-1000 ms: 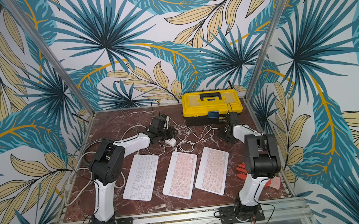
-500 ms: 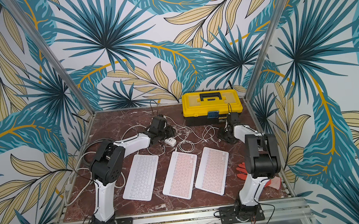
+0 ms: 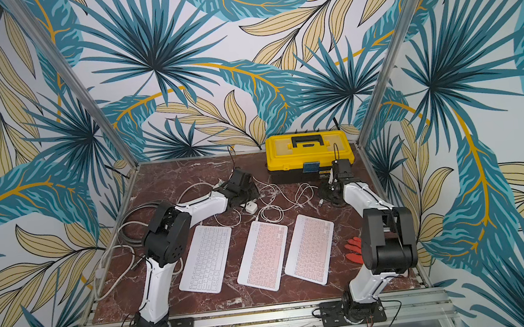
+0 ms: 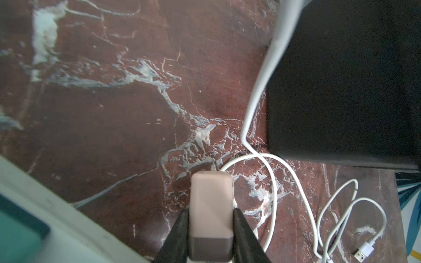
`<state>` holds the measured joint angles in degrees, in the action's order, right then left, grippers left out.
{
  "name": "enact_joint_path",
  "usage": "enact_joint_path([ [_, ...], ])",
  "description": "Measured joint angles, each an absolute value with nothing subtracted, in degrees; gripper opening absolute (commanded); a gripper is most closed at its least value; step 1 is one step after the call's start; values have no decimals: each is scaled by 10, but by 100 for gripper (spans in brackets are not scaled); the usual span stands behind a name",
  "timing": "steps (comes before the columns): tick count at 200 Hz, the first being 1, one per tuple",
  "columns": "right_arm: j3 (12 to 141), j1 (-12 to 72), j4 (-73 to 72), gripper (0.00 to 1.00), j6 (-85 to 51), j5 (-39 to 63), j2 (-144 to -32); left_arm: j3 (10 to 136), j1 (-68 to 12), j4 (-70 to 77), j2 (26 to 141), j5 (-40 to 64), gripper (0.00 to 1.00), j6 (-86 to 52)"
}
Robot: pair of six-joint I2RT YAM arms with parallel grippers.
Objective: Unplug the wireless keyboard
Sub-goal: Place the plug at the center of the board.
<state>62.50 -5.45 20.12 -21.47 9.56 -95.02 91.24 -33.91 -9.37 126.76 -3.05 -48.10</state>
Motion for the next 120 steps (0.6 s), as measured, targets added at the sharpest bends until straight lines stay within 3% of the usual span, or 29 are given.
enact_joint_path([
  [66, 622, -14, 227, 54, -196, 82, -928, 921, -339, -100, 1267, -36, 83, -483],
  [120, 621, 60, 227, 55, -190, 84, -911, 911, -338, -116, 1239, -2, 84, -467],
])
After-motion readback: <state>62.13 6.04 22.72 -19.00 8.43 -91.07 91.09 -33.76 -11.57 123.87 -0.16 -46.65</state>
